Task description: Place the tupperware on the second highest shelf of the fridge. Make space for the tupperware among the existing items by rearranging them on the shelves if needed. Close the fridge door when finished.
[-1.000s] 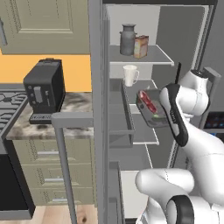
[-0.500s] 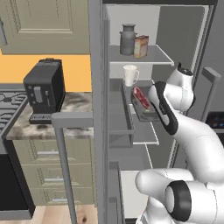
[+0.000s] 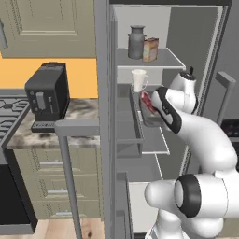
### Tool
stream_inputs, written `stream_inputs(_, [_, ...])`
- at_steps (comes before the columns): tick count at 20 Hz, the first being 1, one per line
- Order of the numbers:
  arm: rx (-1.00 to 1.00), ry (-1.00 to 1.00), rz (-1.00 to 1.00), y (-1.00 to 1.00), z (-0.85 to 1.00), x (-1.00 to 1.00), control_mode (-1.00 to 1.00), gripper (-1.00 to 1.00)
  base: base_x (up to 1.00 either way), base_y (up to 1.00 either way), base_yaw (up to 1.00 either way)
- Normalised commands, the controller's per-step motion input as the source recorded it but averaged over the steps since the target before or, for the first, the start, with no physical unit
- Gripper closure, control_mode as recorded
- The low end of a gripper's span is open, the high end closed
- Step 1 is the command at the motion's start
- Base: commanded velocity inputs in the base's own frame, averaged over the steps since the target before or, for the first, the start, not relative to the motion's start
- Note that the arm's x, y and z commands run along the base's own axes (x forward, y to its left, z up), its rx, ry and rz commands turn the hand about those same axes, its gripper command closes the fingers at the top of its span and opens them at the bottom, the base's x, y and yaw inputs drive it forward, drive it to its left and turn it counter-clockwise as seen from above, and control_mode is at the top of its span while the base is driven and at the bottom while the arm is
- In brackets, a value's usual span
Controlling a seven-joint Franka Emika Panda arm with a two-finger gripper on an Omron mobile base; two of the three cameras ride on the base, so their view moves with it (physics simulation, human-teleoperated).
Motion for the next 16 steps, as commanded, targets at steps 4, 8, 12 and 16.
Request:
stream_inputs(4, [0.00,0.00,-0.04,0.08,-0.04,0.45,-1.00,1.00,0.00,0.00,0.00])
stream_inputs(8, [0.00,0.00,-0.01,0.04,0.00,0.46,-1.00,1.00,0.00,0.00,0.00])
stream_inputs(12, [0.00,0.00,0.00,0.00,0.00,0.40,-1.00,1.00,0.00,0.00,0.00])
stream_inputs(16, [0.00,0.00,0.00,0.00,0.00,0.35,-1.00,1.00,0.00,0.00,0.00])
